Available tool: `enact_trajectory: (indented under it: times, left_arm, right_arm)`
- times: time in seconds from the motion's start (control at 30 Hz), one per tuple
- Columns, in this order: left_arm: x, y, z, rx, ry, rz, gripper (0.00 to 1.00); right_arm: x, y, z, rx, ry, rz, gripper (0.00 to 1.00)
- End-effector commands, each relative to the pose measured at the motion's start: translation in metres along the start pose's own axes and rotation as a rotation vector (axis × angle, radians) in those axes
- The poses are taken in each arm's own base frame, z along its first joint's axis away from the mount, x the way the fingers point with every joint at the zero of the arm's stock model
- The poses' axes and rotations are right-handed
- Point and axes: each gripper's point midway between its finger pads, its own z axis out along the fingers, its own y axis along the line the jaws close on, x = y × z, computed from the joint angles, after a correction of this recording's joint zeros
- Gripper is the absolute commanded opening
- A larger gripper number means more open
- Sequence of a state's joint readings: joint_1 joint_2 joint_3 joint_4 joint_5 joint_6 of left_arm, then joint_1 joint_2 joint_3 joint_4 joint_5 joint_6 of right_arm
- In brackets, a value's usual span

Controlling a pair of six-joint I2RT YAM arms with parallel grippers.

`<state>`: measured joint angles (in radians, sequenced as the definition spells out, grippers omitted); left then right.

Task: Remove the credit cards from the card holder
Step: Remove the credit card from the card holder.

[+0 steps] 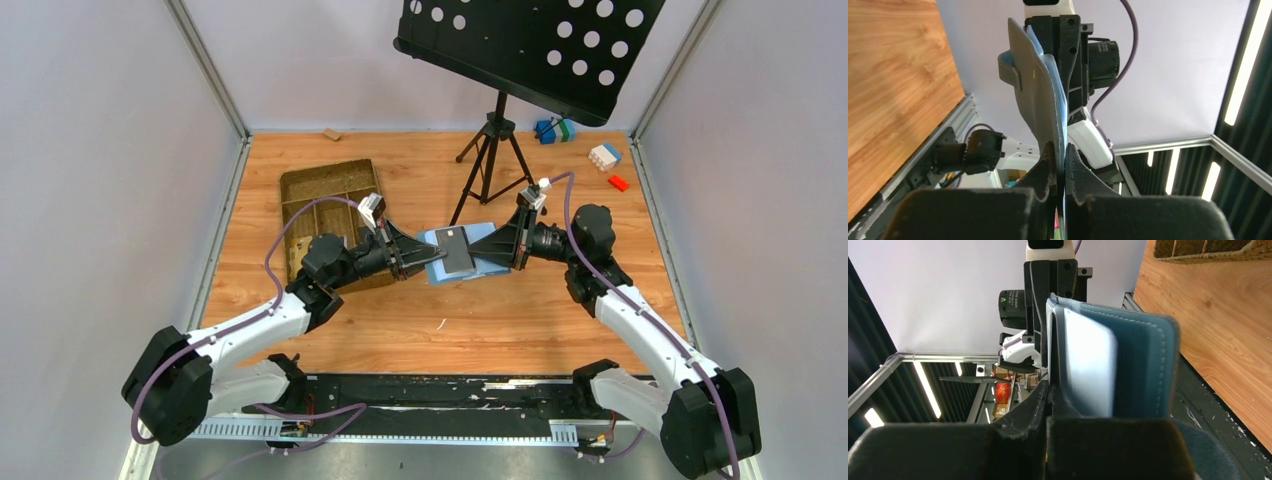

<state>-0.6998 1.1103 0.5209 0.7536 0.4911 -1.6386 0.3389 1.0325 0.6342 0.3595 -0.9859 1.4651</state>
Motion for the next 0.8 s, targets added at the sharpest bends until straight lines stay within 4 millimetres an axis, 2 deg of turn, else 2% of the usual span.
enact_trajectory:
  times: [0.0,0.4,0.77]
  left_arm:
    - [0.004,-0.026,0.001,0.047,0.017,0.08,0.0]
    - [0.004,-0.035,-0.005,0.11,-0.005,0.052,0.0]
    - [0.003,-0.032,-0.007,0.113,-0.012,0.035,0.0]
  right_arm:
    - [0.0,0.013,0.001,-0.015,0.005,-0.057,0.0]
    - [0.0,-0.003,-0.004,0.006,-0.011,-0.024,0.0]
    - [-0.004,0.001,-0.005,-0.014,-0.015,-0.049,0.02]
